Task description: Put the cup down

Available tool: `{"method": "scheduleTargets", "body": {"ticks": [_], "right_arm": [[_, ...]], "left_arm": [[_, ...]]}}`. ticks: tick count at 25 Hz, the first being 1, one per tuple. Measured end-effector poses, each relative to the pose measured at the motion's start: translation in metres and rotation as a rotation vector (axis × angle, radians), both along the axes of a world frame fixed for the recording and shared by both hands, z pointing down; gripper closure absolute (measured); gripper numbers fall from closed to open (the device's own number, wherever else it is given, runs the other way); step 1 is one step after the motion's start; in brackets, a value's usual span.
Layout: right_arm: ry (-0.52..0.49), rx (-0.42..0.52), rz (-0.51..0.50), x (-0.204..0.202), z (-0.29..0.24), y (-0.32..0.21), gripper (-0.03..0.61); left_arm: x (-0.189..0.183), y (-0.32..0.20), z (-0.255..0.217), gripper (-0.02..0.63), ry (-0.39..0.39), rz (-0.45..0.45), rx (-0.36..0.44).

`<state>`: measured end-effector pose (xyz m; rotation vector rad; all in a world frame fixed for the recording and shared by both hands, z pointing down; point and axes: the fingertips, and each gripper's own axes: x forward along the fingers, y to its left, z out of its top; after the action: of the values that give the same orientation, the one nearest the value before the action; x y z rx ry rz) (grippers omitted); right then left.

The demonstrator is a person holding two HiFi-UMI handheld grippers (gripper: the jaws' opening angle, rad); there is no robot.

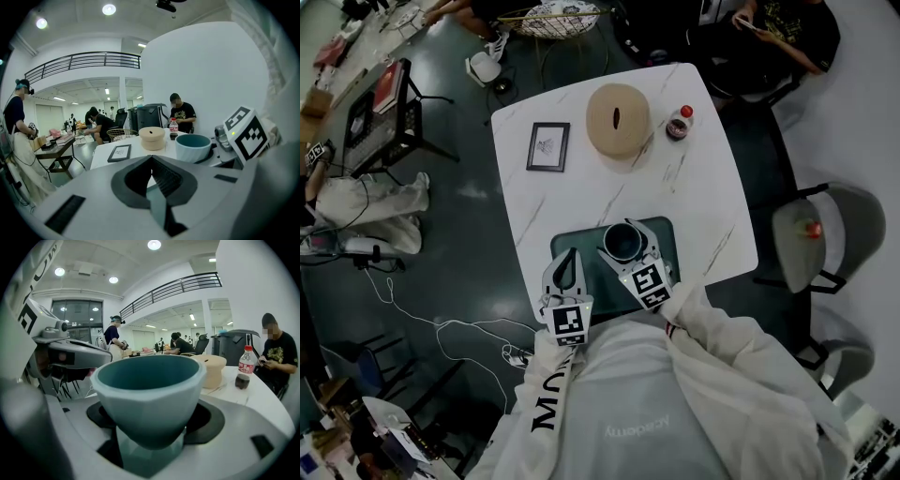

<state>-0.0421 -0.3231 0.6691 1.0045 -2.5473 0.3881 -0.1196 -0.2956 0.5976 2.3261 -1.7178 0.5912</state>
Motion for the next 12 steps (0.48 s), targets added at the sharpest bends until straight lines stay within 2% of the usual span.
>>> {"method": "scheduleTargets", "body": {"ticks": [12], "right_arm": [[0.027,-0.036,-0.062,-0.025,0.031,-0.01,0.195]], "left_arm": [[-0.006,-0.003,0.008,0.603,-0.024,-0.014,-0.032]]}}
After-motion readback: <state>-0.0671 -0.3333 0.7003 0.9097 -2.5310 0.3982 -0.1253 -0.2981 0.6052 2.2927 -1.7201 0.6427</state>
